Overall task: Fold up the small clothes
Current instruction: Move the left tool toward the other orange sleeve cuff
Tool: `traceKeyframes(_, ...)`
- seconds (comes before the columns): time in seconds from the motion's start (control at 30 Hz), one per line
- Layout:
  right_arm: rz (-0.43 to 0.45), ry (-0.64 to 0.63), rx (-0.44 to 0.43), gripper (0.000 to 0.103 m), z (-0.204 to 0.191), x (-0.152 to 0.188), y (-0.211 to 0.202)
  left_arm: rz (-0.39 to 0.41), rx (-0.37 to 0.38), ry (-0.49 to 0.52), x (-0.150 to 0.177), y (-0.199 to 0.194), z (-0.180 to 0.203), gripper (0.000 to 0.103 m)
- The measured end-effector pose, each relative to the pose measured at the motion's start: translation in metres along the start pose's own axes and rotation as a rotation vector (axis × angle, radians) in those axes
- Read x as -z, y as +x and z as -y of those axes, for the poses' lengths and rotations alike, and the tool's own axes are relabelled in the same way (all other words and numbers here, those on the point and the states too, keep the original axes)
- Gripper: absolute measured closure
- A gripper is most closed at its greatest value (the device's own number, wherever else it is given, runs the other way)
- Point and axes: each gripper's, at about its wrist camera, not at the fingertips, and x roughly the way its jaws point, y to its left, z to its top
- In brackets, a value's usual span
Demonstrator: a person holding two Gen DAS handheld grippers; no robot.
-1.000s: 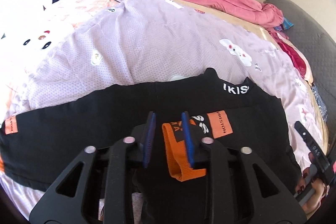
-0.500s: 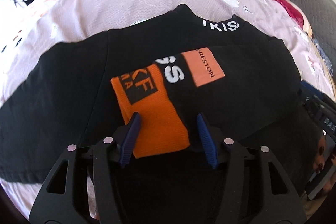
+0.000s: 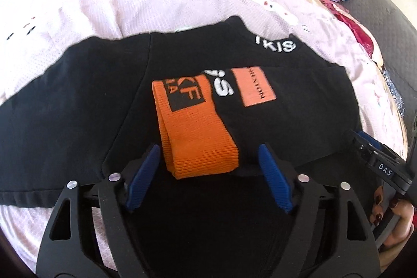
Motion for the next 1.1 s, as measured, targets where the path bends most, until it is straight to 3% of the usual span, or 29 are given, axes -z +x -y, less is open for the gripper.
traceKeyframes(0.33, 0.037, 0.003, -0.027, 0.01, -0.008, 0.0, -0.023, 0.038, 0.001, 0.005, -0.002, -0.018, 0.001, 0.015)
traceKeyframes(0.43, 0.049, -0.009, -0.03, 0.009, -0.014, 0.0, -0.028, 0.06, -0.017, 0.01, 0.0, -0.027, 0.001, 0.01)
traceKeyframes(0.73, 0.092, -0.083, -0.04, 0.005, -0.04, 0.0, -0.043, 0.123, -0.047, -0.021, 0.004, -0.052, -0.014, 0.009)
traceKeyframes(1.1, 0.136, -0.157, -0.093, 0.005, -0.083, -0.007, -0.057, 0.194, -0.143, -0.088, 0.008, -0.078, -0.046, 0.009)
